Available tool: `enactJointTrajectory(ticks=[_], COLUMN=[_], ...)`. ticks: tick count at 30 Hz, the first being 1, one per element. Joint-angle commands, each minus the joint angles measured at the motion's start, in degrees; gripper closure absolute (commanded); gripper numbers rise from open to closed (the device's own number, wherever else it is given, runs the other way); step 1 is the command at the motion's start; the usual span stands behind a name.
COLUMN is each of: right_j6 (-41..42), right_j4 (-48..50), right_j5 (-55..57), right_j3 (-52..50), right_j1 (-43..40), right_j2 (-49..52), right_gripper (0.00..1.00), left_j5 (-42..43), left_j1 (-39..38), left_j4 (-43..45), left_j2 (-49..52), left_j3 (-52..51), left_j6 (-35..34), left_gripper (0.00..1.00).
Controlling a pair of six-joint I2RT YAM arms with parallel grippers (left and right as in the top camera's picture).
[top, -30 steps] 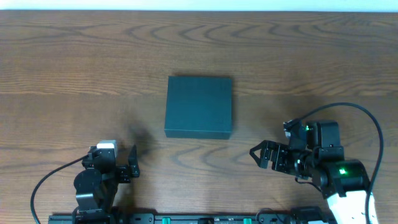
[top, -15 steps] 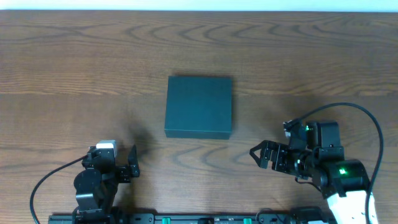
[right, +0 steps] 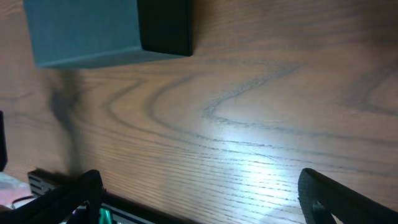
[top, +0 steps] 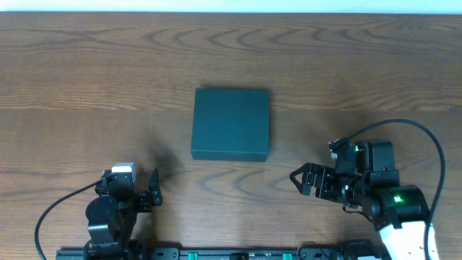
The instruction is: Pack container
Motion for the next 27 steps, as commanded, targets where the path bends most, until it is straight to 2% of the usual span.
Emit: enactJointTrajectory(ticks=[1, 4, 8, 10, 13, 17, 27], right_j6=[-4.1, -8.3, -21.6, -24.4, -24.6, -24.1, -24.4], right_j4=[2.1, 8.7, 20.0, 24.3, 30.7, 32.3, 32.3], right_j5=[9.2, 16.1, 16.6, 16.6, 16.6, 16.6, 16.4], right_j3=[-0.2, -2.1, -11.3, -16.4, -25.6, -32.3, -33.3], right_j1=[0.9, 0.9, 0.9, 0.9, 0.9, 0.9, 1.0], right_j2=[-1.7, -6.1, -16.9, -21.1, -28.1, -35.5, -44.9], right_gripper=[0.01, 0.01, 0.01, 0.01, 0.01, 0.01, 0.01], left_j5=[-0.2, -0.2, -0.2, -0.2, -0.2, -0.2, -0.2], left_j1=[0.2, 0.2, 0.2, 0.2, 0.2, 0.2, 0.2], left_j4=[0.2, 0.2, 0.2, 0.2, 0.2, 0.2, 0.2], left_j2=[-0.4, -0.4, -0.4, -0.4, -0.4, -0.4, -0.4], left_j3=[-0.8, -0.8, -0.8, -0.8, -0.8, -0.8, -0.8], left_j6=[-0.4, -0.4, -0.4, -0.4, -0.4, -0.4, -0.4], left_gripper=[0.05, 0.05, 0.05, 0.05, 0.05, 0.05, 0.05])
